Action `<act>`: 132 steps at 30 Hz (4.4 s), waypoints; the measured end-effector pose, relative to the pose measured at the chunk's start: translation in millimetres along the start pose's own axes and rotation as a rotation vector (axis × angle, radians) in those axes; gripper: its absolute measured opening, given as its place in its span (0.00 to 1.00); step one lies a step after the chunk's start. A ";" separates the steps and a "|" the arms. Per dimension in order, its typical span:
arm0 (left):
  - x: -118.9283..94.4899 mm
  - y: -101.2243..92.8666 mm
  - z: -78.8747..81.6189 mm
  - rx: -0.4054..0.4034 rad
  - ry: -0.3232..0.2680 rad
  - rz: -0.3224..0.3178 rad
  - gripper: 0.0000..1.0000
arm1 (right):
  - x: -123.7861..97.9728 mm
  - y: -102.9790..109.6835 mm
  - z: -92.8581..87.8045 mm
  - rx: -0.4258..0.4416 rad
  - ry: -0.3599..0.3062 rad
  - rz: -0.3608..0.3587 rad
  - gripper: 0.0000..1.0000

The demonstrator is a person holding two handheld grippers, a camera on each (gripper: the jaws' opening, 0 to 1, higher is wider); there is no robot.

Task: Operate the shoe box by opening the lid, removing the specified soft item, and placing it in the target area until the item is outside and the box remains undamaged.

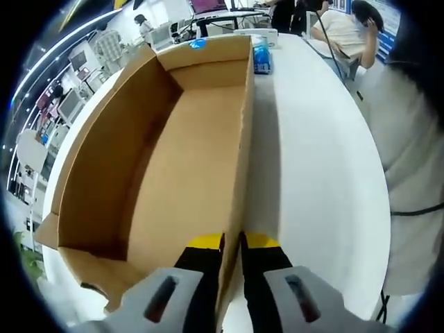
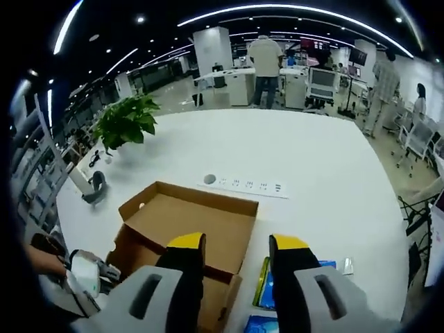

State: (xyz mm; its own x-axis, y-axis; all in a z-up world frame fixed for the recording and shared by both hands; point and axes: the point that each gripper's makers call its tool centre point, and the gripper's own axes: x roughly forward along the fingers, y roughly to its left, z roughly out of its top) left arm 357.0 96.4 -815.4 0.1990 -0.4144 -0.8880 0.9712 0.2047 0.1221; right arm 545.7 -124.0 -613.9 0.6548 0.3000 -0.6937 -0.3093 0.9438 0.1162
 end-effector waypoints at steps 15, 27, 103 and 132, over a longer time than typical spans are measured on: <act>-0.7 -0.2 0.3 0.001 -0.006 0.007 0.08 | 34.2 0.0 8.0 0.048 0.028 -0.008 0.35; -0.3 -0.2 0.1 -0.006 -0.006 0.002 0.08 | 61.4 -15.2 -8.8 0.139 0.080 -0.049 0.32; -0.7 -0.4 0.8 -0.005 -0.010 0.005 0.08 | 171.9 -31.3 -65.6 0.188 0.277 -0.125 0.00; -0.8 -0.5 0.6 -0.002 -0.016 0.009 0.08 | 94.3 4.7 -36.4 0.119 0.151 -0.107 0.00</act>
State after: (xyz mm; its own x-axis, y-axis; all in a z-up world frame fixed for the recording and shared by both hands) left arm 356.4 96.1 -814.5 0.2100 -0.4266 -0.8797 0.9690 0.2106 0.1292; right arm 580.9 -96.3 -704.6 0.5659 0.1810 -0.8043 -0.1543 0.9816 0.1124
